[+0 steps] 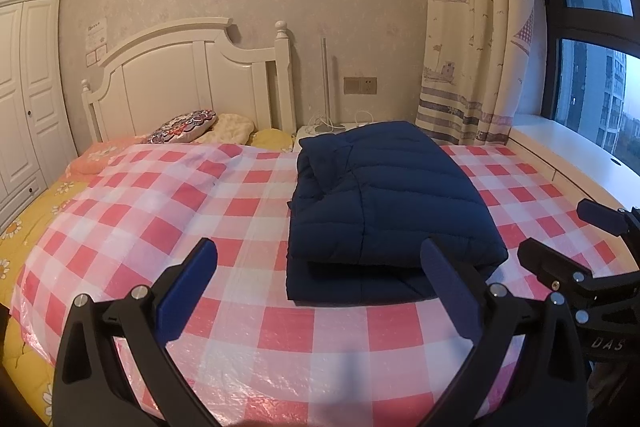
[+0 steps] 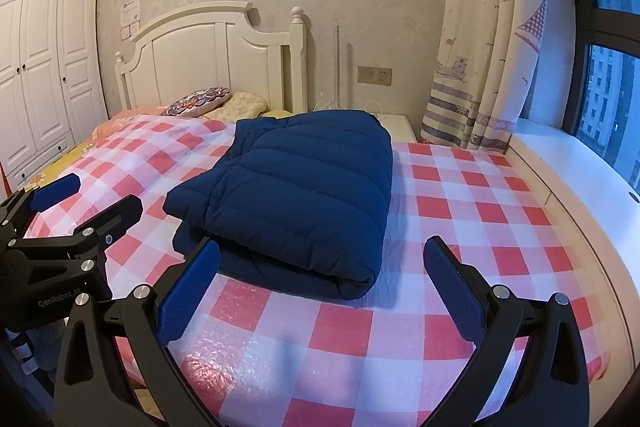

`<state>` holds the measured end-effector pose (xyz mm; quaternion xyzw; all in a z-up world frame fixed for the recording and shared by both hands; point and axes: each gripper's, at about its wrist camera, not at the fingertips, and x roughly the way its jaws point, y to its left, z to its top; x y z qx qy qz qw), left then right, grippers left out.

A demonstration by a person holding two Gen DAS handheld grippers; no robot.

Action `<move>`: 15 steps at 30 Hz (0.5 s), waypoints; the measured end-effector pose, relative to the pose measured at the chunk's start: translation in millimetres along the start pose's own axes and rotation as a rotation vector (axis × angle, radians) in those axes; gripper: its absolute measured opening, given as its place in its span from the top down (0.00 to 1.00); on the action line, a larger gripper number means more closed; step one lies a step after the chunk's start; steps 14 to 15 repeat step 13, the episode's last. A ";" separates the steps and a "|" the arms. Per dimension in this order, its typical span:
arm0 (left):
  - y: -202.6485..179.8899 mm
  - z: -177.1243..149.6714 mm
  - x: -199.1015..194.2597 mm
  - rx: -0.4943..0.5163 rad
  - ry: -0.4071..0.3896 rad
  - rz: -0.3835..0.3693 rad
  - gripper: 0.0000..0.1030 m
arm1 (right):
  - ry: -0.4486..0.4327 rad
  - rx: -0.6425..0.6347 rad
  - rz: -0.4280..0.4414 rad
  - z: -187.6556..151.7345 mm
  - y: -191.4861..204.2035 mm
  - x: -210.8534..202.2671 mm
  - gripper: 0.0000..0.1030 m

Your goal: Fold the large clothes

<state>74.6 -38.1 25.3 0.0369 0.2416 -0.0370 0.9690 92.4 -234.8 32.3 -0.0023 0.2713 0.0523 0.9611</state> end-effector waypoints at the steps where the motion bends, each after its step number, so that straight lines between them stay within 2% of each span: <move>1: 0.3 -1.5 -0.6 0.001 -0.001 0.001 0.02 | 0.003 -0.002 0.003 -0.5 -1.1 1.3 0.04; 6: 2.9 -5.0 6.0 -0.004 0.015 -0.033 0.02 | 0.020 -0.001 0.011 -4.3 -3.9 7.8 0.04; 13: 15.1 -19.4 37.9 -0.035 0.131 -0.036 0.02 | 0.078 0.039 0.012 -17.0 -19.6 29.7 0.04; 15: 15.1 -19.4 37.9 -0.035 0.131 -0.036 0.02 | 0.078 0.039 0.012 -17.0 -19.6 29.7 0.04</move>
